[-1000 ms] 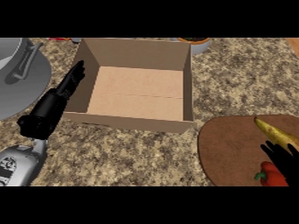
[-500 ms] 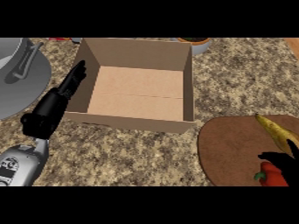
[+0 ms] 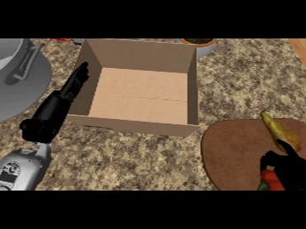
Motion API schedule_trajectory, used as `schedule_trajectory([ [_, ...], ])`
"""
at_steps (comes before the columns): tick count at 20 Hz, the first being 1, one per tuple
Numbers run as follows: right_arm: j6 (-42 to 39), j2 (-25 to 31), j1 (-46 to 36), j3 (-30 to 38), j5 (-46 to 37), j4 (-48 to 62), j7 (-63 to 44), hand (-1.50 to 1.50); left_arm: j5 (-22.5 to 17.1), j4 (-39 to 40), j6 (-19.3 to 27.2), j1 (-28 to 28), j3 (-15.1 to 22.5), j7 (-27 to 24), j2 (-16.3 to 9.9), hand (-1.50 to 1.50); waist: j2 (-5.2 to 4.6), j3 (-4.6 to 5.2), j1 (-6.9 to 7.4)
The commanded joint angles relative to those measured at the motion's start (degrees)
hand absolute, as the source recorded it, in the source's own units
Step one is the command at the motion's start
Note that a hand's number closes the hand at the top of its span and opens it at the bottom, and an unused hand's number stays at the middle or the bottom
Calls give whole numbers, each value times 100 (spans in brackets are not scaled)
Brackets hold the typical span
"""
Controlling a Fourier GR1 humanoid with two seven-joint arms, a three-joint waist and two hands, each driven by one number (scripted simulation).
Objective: Pick the bell pepper from the cutting board and place it in the cardboard box
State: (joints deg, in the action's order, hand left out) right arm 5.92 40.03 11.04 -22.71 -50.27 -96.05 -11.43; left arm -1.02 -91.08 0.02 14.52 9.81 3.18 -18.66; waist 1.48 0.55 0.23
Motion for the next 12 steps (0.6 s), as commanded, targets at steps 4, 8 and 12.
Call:
schedule_trajectory([
  [4, -429, -2029, -815, -1724, -1235, -658, -1472, 150, -165, 151, -336, -78, 378, 230, 245, 0, -196, -17, 311],
  [8, -688, -3250, -1663, -2349, -2339, -357, -2550, 150, -147, 181, -319, -104, 445, 324, 363, 0, -158, -17, 276],
  [12, -758, -3955, -2364, -3066, -3116, -79, -3635, 150, -88, 159, -258, -75, 400, 332, 406, 0, -137, -29, 218],
])
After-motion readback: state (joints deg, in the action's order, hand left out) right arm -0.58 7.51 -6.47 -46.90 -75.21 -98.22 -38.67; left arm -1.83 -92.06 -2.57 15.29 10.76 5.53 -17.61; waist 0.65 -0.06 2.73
